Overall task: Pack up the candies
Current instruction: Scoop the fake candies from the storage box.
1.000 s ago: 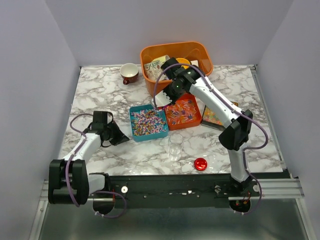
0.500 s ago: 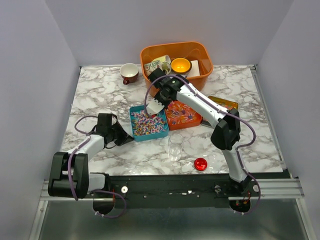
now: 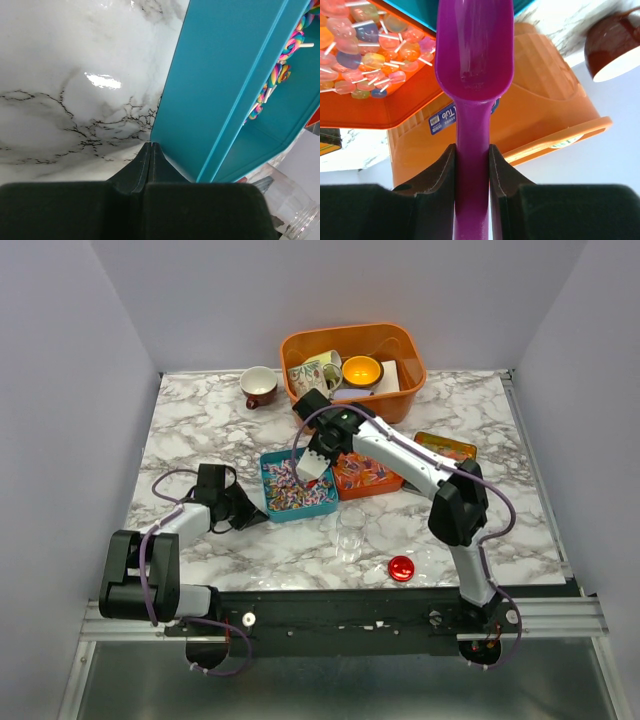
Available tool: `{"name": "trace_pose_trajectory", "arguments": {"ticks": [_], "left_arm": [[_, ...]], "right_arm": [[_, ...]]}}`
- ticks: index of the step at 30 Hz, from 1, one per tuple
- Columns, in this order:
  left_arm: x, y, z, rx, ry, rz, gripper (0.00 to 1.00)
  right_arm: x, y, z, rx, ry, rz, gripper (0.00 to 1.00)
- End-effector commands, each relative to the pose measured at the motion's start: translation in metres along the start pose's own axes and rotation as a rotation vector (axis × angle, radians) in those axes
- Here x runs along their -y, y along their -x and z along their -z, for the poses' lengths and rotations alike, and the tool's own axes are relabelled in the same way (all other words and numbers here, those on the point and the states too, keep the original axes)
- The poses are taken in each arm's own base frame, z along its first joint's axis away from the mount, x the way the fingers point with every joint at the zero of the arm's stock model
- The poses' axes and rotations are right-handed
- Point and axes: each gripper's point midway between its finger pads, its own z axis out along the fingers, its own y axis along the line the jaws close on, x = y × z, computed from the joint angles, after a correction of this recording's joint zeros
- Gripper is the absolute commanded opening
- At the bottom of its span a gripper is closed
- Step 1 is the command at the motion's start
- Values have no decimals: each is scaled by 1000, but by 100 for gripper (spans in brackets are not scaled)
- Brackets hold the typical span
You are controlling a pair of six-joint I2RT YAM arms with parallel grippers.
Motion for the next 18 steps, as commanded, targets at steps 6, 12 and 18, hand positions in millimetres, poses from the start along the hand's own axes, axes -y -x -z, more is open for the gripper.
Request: {"name": "trace_pose_trajectory", "arguments": {"ticks": [6, 12, 18], "left_arm": [[27, 16, 0, 43, -91, -61, 0], [29, 18, 2, 56, -97, -71, 0], [29, 18, 2, 56, -99, -75, 0]], "right_arm": [[-7, 38, 11, 49, 88, 122, 1], [2, 26, 13, -16, 85, 96, 1], [6, 8, 4, -151, 64, 115, 1]]}}
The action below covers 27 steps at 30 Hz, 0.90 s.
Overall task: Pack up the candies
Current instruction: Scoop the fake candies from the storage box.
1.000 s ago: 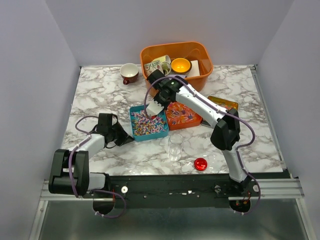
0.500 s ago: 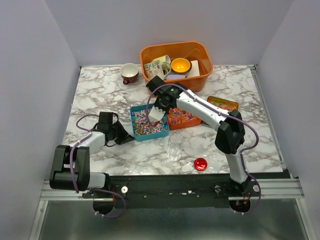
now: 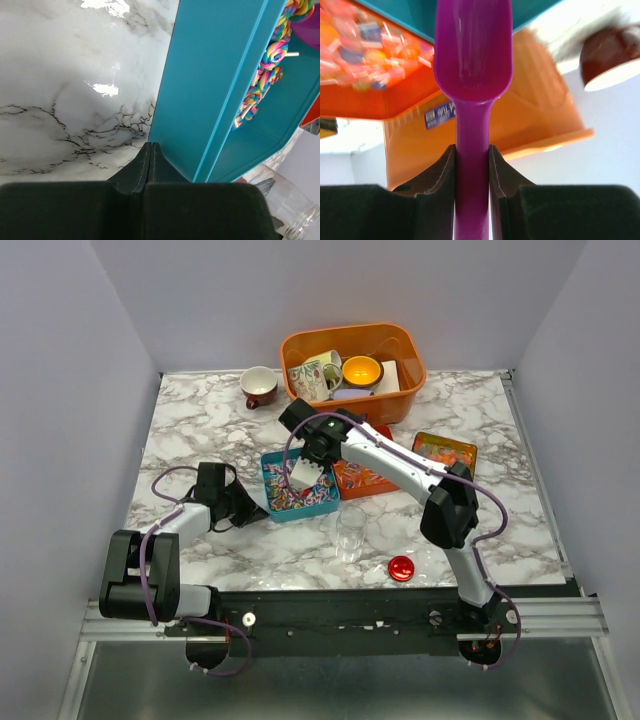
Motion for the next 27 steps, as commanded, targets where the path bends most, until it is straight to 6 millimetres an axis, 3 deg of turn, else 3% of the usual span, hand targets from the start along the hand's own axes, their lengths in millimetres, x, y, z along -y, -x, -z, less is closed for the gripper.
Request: {"name": "trace_pose_trajectory", "arguments": {"ticks": [1, 5, 9, 12, 14, 17, 22, 27], "left_arm": [[25, 13, 3, 34, -80, -50, 0], [24, 12, 4, 32, -77, -56, 0], [25, 11, 4, 31, -81, -57, 0], [27, 14, 5, 40, -88, -59, 0], [28, 14, 5, 44, -93, -57, 0], [30, 15, 6, 48, -98, -62, 0], [29, 15, 5, 50, -101, -62, 0], [31, 16, 3, 48, -105, -60, 0]], "right_arm": [[-8, -18, -12, -146, 48, 23, 1], [1, -31, -13, -203, 38, -17, 1], [-10, -28, -21, -219, 84, 0, 1], [-28, -12, -35, -179, 132, 63, 1], [-35, -8, -30, -166, 146, 102, 1], [-46, 15, -21, -72, 165, 130, 1], [-41, 47, -3, 59, 141, 71, 1], [-26, 60, 10, 126, 138, 3, 1]]}}
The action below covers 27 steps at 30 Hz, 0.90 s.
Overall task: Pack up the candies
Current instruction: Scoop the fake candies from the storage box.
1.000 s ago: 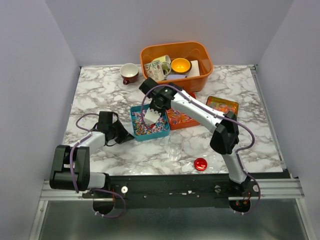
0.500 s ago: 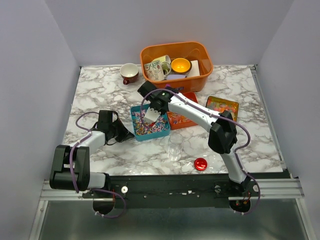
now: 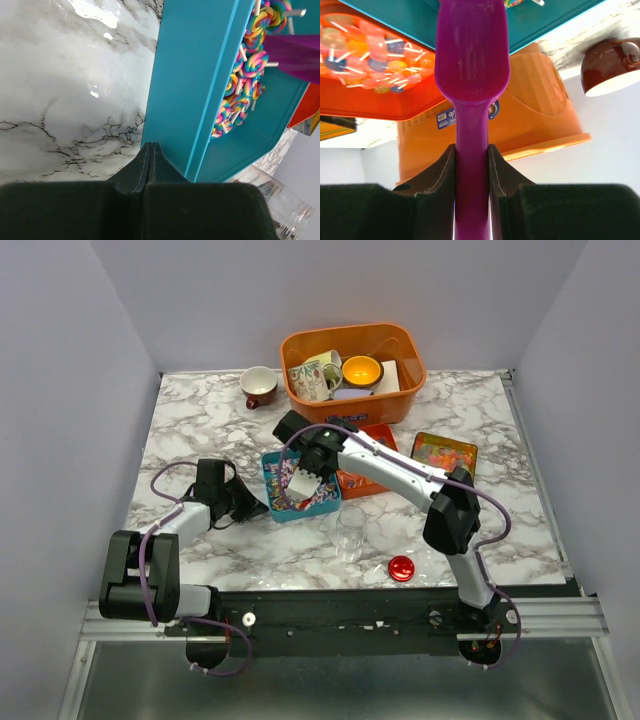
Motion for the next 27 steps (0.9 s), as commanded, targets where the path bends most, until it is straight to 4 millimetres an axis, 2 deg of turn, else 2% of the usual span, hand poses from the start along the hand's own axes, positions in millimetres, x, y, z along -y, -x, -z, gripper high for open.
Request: {"name": "trace_pose_trajectory", "arguments": {"ticks": [1, 9, 12, 15, 16, 20, 27], "left_arm": [[21, 9, 1, 15, -71, -36, 0], [23, 12, -1, 18, -69, -42, 0], [22, 11, -1, 15, -66, -41, 0], [20, 10, -2, 10, -61, -40, 0], [20, 11, -2, 12, -61, -43, 0], [21, 11, -3, 9, -62, -43, 0], [21, 6, -2, -8, -74, -50, 0]], "right_arm": [[-13, 43, 4, 171, 103, -23, 1], [-5, 66, 20, 236, 88, -71, 1], [-3, 59, 21, 192, 78, -75, 1], [1, 37, 23, 123, 44, -85, 1], [0, 28, 22, 93, 46, -83, 1], [0, 15, 11, 31, 34, -97, 1], [-19, 32, -29, 70, 115, -142, 1]]}}
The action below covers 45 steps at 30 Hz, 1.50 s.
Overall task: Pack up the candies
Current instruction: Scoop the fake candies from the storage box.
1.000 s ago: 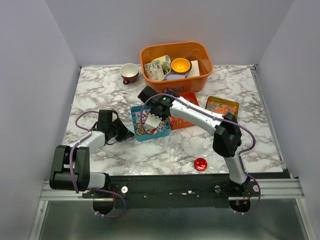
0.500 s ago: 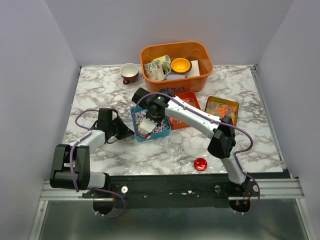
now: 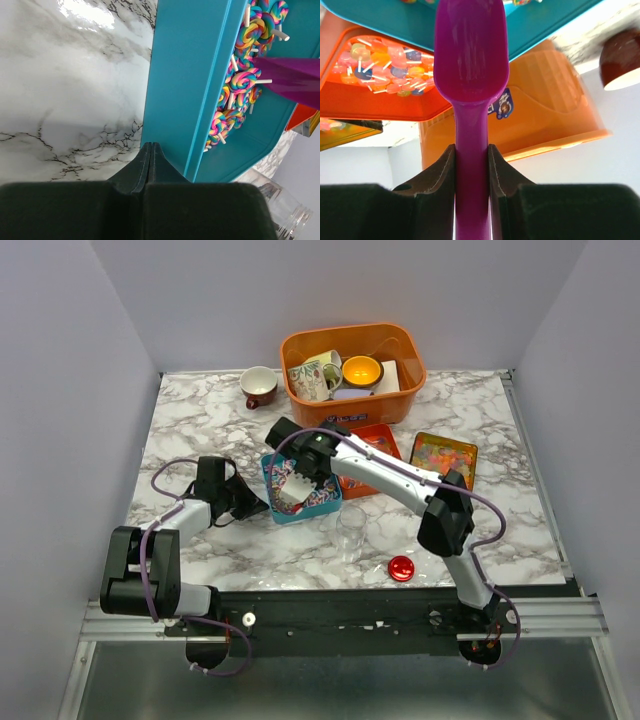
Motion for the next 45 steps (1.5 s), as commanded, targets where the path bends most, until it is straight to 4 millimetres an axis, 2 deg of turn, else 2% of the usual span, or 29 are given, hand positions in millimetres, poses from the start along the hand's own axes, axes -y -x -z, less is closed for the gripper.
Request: {"name": "trace_pose_trajectory", "arguments": {"ticks": [1, 3, 4, 5, 7, 14, 15, 16, 18, 20, 25, 28, 31, 35, 41, 45], "left_arm": [[16, -2, 1, -16, -71, -42, 0], [15, -6, 2, -26, -75, -43, 0], [12, -10, 2, -34, -73, -44, 0], [9, -13, 3, -42, -68, -48, 0], [4, -19, 5, -53, -57, -52, 0], [-14, -43, 21, -133, 19, -43, 0], [-15, -45, 20, -136, 15, -46, 0], [-20, -55, 16, -183, 5, -28, 0], [-14, -59, 8, -201, -55, -28, 0], [-11, -56, 1, -199, -62, -24, 0], [-1, -42, -9, -196, -67, -62, 0], [-4, -40, -12, -204, -49, -68, 0], [1, -41, -13, -205, -75, -56, 0], [10, -37, -17, -182, -119, -51, 0], [21, -26, -20, -175, -139, -74, 0], [26, -22, -22, -169, -158, -73, 0]], "right_arm": [[-17, 16, -46, 88, 79, -69, 1], [-27, 20, -49, 146, 121, -109, 1], [-25, 19, -49, 204, 116, -160, 1], [-33, 21, -51, 229, 156, -194, 1], [-39, 14, -56, 272, 162, -257, 1], [-34, -4, -72, 327, 93, -375, 1], [-36, -4, -75, 332, 101, -372, 1], [-37, -4, -76, 338, 101, -371, 1], [-41, 0, -83, 339, 100, -330, 1], [-35, -2, -80, 338, 50, -307, 1], [-39, 11, -81, 368, 62, -186, 1], [-39, 15, -81, 370, 22, -75, 1], [-37, 10, -82, 336, -7, 20, 1], [-28, 10, -70, 334, -61, 132, 1], [-27, 31, -84, 320, -33, 234, 1], [-31, 57, -89, 354, -46, 282, 1]]}}
